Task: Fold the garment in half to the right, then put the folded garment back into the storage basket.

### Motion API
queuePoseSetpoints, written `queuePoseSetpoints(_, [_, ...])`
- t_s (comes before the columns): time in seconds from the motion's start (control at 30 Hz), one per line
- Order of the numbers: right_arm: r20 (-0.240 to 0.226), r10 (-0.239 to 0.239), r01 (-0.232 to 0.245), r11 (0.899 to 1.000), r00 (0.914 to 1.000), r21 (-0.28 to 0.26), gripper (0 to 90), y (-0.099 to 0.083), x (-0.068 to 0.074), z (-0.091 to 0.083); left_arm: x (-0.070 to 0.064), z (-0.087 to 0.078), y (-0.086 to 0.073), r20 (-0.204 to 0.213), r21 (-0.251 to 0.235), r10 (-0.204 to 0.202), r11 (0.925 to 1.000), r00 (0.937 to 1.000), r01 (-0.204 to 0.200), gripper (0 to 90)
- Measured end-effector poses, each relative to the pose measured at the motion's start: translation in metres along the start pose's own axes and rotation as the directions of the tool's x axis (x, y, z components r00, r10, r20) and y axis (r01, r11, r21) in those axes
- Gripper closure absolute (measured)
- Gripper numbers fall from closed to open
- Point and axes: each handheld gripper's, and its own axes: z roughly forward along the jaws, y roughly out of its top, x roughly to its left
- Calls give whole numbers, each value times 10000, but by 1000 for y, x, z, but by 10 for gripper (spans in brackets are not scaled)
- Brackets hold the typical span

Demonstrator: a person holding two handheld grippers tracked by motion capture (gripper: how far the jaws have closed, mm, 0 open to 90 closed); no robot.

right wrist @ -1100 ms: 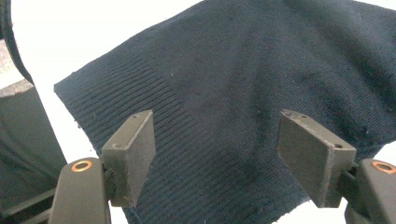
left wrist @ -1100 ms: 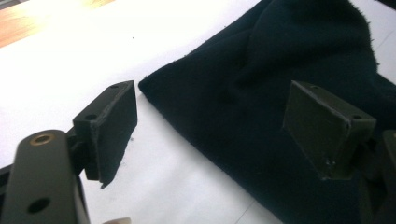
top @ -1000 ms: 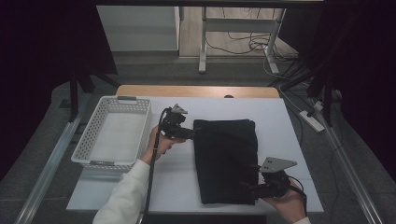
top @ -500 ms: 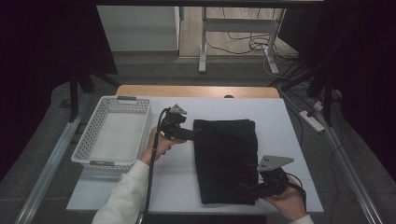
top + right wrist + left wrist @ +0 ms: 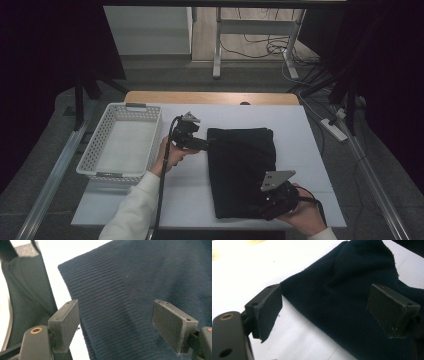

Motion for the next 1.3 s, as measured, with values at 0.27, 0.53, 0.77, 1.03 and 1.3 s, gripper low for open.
queuePoseSetpoints(0.27, [-189, -274, 285, 9978, 9994, 603, 220, -3, 4, 7, -2, 0, 1, -56, 5, 77, 10000, 10000, -77, 135])
queuePoseSetpoints(0.53, [-288, -472, 504, 9912, 9985, 1225, 212, -10, 7, 15, -3, 1, 1, -90, 128, 126, 9998, 9999, -125, 128])
queuePoseSetpoints(0.77, [-162, -801, 817, 9754, 9967, 2046, 178, -14, 11, 24, -3, 2, 1, -101, 194, 71, 9998, 9999, -69, 123])
queuePoseSetpoints(1.03, [125, -1206, 1141, 9645, 9926, 2381, 142, -17, 14, 35, -4, 3, 0, -111, 245, 75, 9997, 9999, -72, 123])
queuePoseSetpoints(1.3, [397, -1553, 1406, 9580, 9871, 2501, 171, -18, 17, 40, -3, 4, 0, -106, 338, 90, 9994, 9999, -87, 123])
